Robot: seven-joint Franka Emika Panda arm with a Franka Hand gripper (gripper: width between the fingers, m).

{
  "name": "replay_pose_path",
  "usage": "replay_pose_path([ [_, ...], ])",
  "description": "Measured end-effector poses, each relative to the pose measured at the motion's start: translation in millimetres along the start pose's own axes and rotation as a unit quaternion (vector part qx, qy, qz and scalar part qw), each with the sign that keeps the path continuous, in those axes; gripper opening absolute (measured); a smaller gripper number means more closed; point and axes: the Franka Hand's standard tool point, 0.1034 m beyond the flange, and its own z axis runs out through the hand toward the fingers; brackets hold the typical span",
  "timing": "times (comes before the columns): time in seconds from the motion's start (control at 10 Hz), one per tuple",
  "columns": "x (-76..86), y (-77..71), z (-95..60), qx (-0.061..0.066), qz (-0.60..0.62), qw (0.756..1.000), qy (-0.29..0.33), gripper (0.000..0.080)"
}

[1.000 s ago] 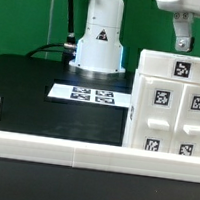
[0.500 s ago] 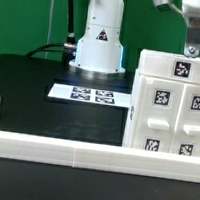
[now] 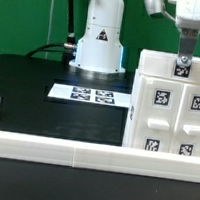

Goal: Assemble cabinet

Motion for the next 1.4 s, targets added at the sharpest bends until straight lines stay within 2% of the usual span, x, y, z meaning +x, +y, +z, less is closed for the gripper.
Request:
replay_pose_path([
  [0.1,-0.5,0.2,0.0,0.000,0.002,1.000,0.000,0.0549],
  [0.5,-1.7,0.8,0.0,0.000,0.030,1.000,0.000,0.0553],
  [0.7,-1.6,1.0,-0.2,0.000,0.127,0.992,0.000,0.0553],
  [1.0,-1.7,1.4,-0.5,0.000,0.271,0.963,0.001,0.0553],
  [1.3,-2.9,3.7,-1.4,-0.004,0.423,0.906,0.006,0.0554],
  [1.4,-2.6,3.7,-1.1,-0.006,0.488,0.873,0.009,0.0554],
])
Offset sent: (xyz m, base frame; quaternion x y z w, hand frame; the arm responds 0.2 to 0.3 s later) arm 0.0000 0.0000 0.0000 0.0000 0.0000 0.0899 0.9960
